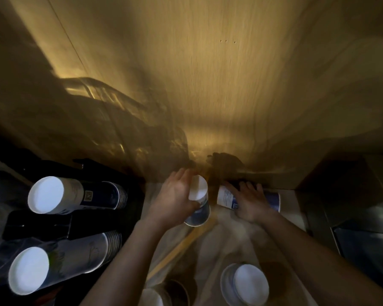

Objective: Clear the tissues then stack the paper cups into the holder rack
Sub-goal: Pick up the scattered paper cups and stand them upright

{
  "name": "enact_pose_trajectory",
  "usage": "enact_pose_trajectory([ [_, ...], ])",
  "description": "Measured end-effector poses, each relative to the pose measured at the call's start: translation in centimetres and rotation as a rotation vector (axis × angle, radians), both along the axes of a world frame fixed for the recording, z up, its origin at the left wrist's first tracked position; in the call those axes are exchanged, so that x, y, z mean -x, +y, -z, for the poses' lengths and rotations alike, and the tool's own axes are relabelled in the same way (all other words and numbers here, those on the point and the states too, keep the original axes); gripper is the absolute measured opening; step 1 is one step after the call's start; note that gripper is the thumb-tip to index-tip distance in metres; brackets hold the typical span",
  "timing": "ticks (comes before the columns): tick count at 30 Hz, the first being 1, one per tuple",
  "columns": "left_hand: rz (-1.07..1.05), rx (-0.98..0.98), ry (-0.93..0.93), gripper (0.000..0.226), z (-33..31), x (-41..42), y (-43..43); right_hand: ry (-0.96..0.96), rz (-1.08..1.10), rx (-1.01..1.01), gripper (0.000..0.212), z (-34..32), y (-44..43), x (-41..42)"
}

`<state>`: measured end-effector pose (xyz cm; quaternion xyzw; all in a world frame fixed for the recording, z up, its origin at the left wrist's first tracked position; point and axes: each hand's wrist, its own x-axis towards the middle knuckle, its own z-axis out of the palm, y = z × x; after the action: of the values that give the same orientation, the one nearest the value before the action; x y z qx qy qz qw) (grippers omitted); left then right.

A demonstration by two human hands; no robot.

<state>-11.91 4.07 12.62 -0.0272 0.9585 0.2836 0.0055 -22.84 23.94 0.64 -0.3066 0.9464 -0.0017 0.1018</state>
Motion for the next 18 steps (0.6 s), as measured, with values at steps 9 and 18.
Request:
enact_pose_trajectory([
  [9, -0.056, -0.301, -0.120, 0.069, 5.1, 0.3, -1.4, -0.195, 0.163, 0.394, 0.082, -5.1, 0.3, 0.3],
  [18, -0.035, -0.442, -0.203, 0.075, 6.1, 0.5, -1.9, -0.115, 0.286, 1.040, 0.079, -8.3, 0.4, -0.8],
])
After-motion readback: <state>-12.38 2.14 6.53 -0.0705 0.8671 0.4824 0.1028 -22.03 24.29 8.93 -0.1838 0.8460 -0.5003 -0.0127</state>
